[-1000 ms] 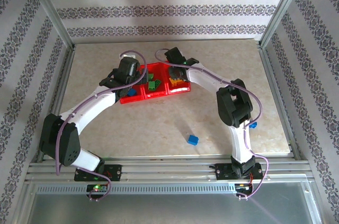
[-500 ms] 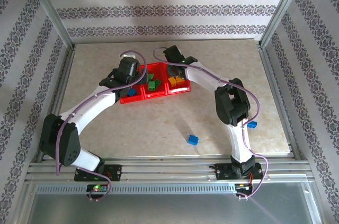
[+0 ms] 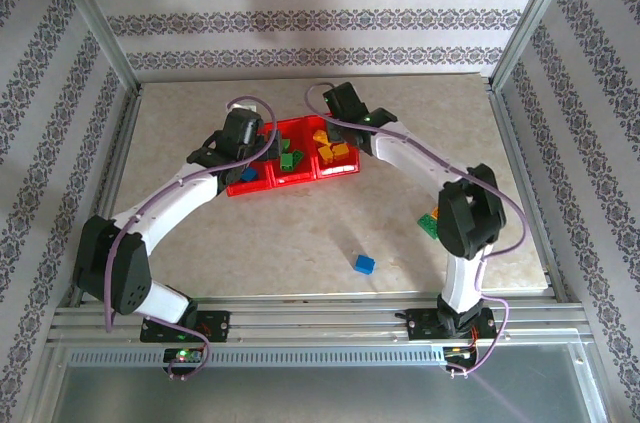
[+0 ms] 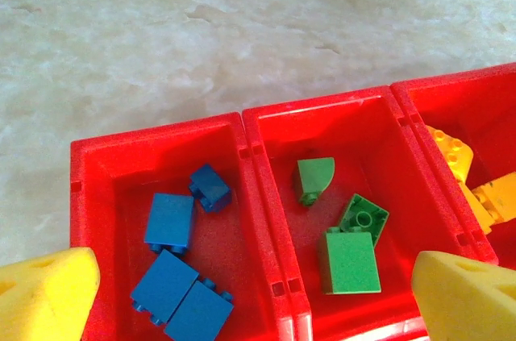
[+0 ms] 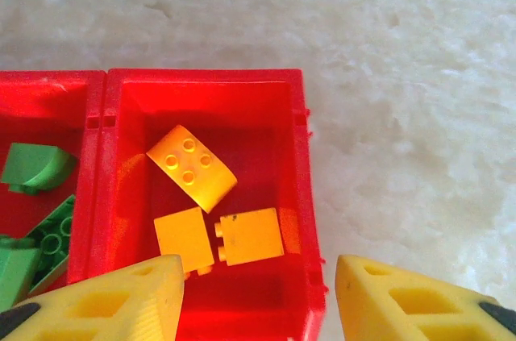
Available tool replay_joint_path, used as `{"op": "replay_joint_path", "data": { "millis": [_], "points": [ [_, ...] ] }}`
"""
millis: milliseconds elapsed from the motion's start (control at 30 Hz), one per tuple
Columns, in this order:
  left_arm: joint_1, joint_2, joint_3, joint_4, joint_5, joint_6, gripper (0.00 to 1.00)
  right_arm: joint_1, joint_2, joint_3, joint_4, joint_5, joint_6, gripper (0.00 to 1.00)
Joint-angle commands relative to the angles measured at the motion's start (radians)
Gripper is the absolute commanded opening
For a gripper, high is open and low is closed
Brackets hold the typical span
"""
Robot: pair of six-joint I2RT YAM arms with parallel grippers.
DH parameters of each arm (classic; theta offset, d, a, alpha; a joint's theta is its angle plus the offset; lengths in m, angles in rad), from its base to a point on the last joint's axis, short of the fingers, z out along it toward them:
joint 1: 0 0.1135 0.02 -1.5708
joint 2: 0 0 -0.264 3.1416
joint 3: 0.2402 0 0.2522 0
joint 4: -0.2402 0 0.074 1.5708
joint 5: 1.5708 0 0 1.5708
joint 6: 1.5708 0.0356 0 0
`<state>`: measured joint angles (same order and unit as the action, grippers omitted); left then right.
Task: Sort the legos into containers by color
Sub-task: Place the lego in the container, then pick up the lego from the middle-left of the table.
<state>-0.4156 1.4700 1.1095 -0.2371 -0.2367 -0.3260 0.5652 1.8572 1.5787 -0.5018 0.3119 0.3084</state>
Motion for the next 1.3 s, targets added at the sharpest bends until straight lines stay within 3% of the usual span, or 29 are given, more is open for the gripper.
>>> {"op": "replay_joint_path", "data": {
  "millis": [0,433,600,800,1067,1267],
  "points": [
    [0.016,-0.033,-0.014,0.048,0.027,0.008,1.00,-0.001,-0.105,-0.099,0.000,0.036,0.061,0.55],
    [-0.013,-0.050,-0.055,0.098,0.162,0.041,1.00,-0.050,-0.509,-0.508,-0.122,0.095,0.251,0.65],
    [-0.094,-0.059,-0.095,0.129,0.249,0.092,1.00,-0.086,-0.627,-0.609,-0.154,0.087,0.305,0.78],
    [-0.248,-0.047,-0.144,0.186,0.385,0.282,1.00,-0.148,-0.687,-0.678,-0.174,0.039,0.341,0.98],
    [-0.332,-0.006,-0.239,0.366,0.702,0.430,1.00,-0.198,-0.724,-0.718,-0.183,0.008,0.395,0.98],
    [-0.400,0.025,-0.304,0.451,0.768,0.627,1.00,-0.224,-0.764,-0.747,-0.182,-0.008,0.405,0.98]
  ]
}}
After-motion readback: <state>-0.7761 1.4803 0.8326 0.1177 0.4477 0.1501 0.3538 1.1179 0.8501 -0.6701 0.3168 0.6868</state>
